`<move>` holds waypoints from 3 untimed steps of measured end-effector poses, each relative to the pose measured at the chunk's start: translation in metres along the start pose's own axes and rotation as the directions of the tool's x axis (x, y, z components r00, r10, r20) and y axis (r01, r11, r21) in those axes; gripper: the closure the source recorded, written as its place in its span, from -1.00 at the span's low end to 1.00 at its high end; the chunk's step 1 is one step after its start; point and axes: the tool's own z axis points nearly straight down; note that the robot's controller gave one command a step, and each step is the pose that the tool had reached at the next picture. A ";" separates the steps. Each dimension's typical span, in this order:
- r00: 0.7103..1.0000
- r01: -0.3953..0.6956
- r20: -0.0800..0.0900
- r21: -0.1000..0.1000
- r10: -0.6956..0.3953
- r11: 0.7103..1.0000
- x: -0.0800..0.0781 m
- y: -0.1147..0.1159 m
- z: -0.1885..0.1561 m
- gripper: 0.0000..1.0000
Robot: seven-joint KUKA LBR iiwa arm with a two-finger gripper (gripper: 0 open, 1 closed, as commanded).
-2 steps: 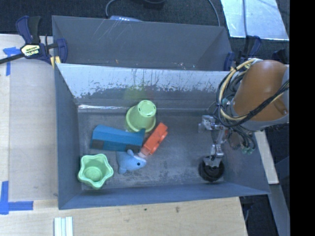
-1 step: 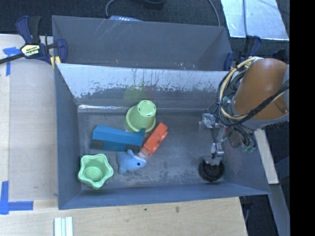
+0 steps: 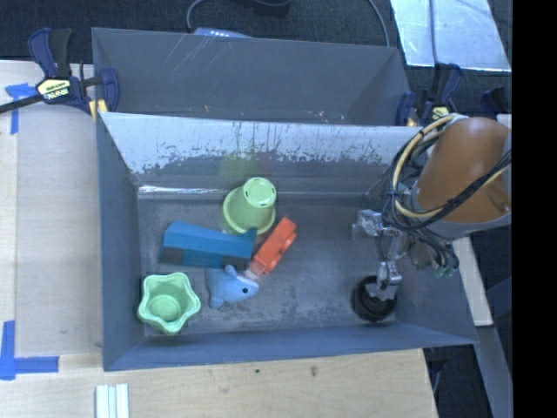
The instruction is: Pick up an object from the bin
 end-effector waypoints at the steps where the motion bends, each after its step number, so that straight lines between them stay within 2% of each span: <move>1: 0.955 0.296 -0.006 0.000 -0.296 0.955 0.019 -0.024 0.041 1.00; 3: 0.953 0.304 -0.006 0.001 -0.304 0.953 0.019 -0.024 0.041 1.00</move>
Offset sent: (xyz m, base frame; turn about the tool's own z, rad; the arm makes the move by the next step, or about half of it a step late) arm 0.0000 0.0000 0.0000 0.0000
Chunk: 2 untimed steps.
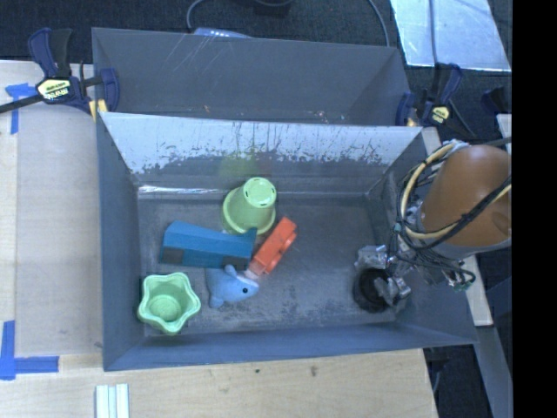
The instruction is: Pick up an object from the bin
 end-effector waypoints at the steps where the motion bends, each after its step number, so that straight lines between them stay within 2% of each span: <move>1: 1.000 0.030 0.006 0.006 -0.030 1.000 0.001 0.004 -0.001 1.00; 2: 1.000 0.026 0.003 0.002 -0.026 1.000 0.000 0.001 0.000 1.00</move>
Offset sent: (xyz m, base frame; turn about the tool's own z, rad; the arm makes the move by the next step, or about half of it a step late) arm -0.0013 0.0003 -0.0026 -0.0255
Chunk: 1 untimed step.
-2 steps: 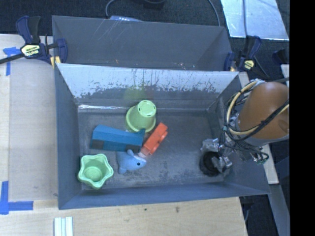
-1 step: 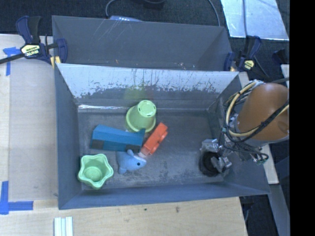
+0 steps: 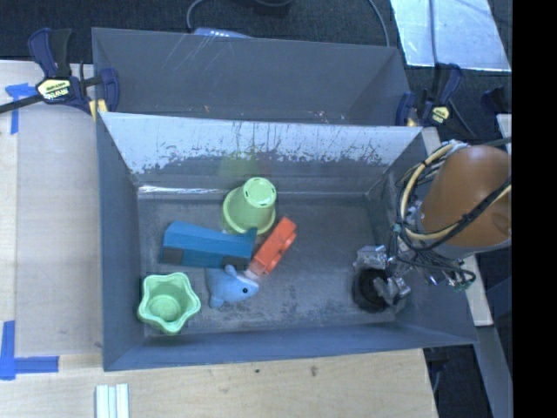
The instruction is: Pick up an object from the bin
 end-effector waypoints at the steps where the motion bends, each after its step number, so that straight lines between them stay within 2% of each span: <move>1: 1.000 0.013 0.003 0.005 -0.013 1.000 -0.004 0.001 0.000 1.00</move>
Offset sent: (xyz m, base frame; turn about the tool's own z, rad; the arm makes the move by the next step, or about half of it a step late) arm 0.0063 0.0006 0.1118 -0.0109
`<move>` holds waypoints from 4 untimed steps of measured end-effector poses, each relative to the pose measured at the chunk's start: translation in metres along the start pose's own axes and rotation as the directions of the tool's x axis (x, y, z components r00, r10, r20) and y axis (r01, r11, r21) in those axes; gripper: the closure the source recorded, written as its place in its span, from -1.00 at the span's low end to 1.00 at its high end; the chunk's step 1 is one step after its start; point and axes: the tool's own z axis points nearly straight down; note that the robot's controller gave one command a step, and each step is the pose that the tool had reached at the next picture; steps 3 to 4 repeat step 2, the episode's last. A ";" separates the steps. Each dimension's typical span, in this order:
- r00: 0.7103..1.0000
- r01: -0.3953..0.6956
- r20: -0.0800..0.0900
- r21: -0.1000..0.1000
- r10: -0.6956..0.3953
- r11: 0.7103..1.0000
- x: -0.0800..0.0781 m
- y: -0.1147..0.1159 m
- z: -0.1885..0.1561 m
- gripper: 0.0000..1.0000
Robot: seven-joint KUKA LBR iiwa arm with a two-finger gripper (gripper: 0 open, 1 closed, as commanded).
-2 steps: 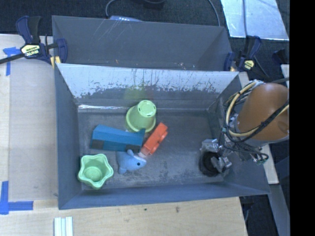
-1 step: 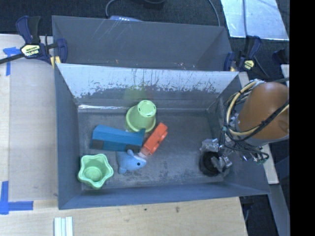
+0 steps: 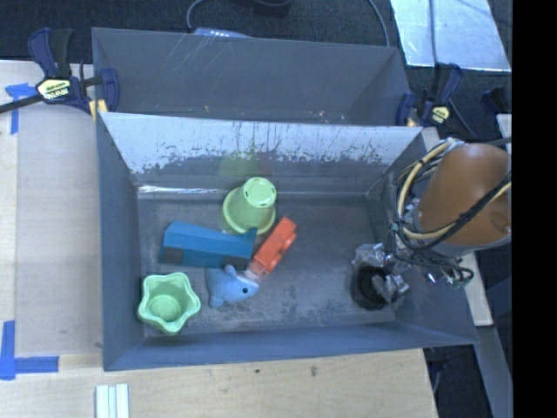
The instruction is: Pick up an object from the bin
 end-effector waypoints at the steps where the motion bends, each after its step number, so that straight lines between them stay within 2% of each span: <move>1: 1.000 -0.001 -0.004 -0.007 0.001 1.000 0.000 -0.001 -0.053 1.00; 2: 1.000 -0.003 0.011 0.006 0.003 1.000 -0.011 -0.007 -0.059 1.00; 4: 1.000 -0.003 0.011 0.006 0.003 1.000 -0.011 -0.007 -0.059 1.00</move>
Offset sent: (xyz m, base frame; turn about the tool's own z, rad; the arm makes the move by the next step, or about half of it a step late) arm 0.0183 0.0015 -0.0033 0.0042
